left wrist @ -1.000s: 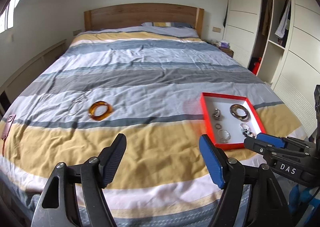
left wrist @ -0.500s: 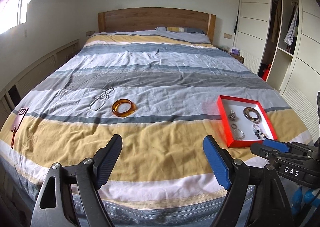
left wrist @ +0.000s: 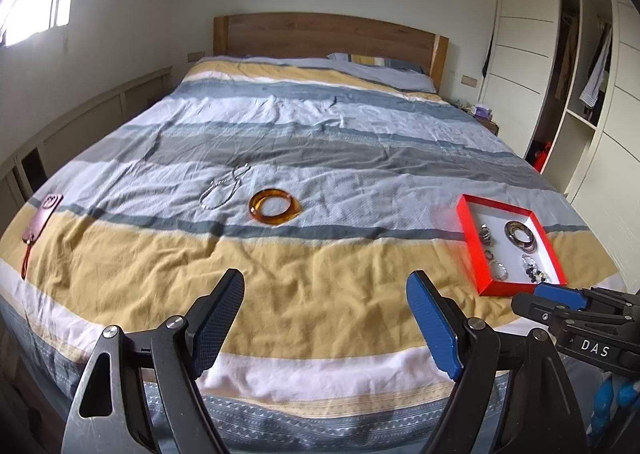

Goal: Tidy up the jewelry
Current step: 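Withdraw both tools from the box toward the necklace and amber bangle, then grasp the silver chain necklace with the left tool while the right tool grasps the amber bangle, then carry necklace and amber bangle into the red box and open both tools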

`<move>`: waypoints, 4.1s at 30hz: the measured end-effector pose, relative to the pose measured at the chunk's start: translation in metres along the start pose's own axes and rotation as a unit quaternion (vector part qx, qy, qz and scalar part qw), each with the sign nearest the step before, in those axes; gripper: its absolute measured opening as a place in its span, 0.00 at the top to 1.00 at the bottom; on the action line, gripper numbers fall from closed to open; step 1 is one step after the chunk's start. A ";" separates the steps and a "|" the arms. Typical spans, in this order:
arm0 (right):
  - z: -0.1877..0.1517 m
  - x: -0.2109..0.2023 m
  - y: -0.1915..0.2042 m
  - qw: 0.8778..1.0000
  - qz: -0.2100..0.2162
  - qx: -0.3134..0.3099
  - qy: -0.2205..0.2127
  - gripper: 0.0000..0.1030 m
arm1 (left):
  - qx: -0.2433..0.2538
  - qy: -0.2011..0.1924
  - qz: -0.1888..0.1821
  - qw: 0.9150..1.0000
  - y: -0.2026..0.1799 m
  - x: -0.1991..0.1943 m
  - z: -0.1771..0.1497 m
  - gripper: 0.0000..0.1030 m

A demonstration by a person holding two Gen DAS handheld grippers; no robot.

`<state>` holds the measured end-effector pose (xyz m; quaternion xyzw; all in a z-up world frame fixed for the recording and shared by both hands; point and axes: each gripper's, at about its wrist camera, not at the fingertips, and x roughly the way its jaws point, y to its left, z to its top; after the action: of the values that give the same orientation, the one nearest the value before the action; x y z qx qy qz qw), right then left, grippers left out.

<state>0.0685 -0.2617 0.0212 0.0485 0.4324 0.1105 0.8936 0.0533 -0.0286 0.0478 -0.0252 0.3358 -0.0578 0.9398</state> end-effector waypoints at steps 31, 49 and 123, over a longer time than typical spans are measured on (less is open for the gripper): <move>0.138 0.231 0.099 0.987 0.112 -0.087 0.071 0.60 | -0.028 0.081 -0.020 0.996 0.195 0.258 0.116 0.10; 0.156 0.312 0.134 0.982 0.121 -0.119 0.083 0.62 | 0.003 0.125 -0.003 0.992 0.197 0.337 0.099 0.23; 0.030 0.097 -0.238 0.992 -0.118 -0.012 0.034 0.92 | 0.139 0.179 -0.197 0.954 -0.256 0.226 0.014 0.86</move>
<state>0.1867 -0.4691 -0.0774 -0.0174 0.4641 0.0116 0.8855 0.2120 -0.3106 -0.0610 0.0511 0.4756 -0.2918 0.8283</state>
